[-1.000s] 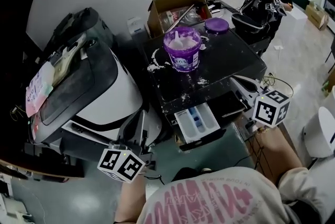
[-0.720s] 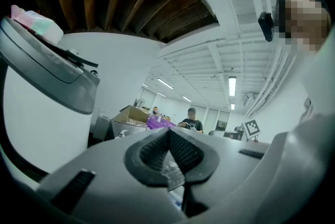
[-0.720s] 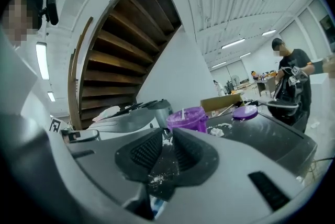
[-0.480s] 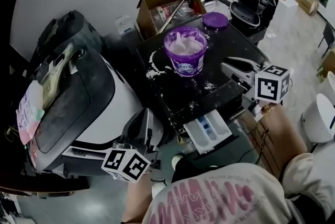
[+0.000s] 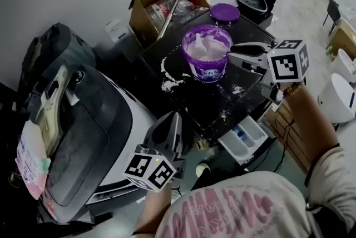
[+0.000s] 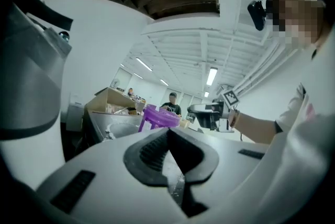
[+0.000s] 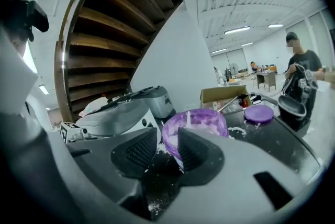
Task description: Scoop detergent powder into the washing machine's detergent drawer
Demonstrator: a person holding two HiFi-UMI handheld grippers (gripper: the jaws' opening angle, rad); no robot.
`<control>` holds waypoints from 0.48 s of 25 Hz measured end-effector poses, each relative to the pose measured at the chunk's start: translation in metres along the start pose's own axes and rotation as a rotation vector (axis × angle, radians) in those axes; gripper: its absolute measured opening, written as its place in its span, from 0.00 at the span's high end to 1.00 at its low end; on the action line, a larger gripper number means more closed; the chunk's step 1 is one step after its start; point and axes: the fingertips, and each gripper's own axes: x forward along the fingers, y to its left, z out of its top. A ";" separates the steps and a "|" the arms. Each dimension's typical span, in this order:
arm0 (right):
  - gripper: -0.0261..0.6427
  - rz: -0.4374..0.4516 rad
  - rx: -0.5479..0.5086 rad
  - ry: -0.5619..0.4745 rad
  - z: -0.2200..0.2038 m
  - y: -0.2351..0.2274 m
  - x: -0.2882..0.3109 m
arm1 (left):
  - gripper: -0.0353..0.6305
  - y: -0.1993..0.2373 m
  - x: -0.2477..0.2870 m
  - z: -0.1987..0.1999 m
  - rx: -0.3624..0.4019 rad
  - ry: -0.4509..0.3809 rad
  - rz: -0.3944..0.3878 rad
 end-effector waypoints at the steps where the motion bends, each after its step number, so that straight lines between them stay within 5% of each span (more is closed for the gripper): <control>1: 0.78 -0.017 -0.012 0.009 0.003 0.000 0.006 | 0.94 0.002 0.007 -0.002 0.004 0.016 -0.028; 12: 0.76 -0.166 -0.101 0.209 0.023 -0.023 0.072 | 0.94 0.020 0.047 0.001 -0.004 0.069 -0.196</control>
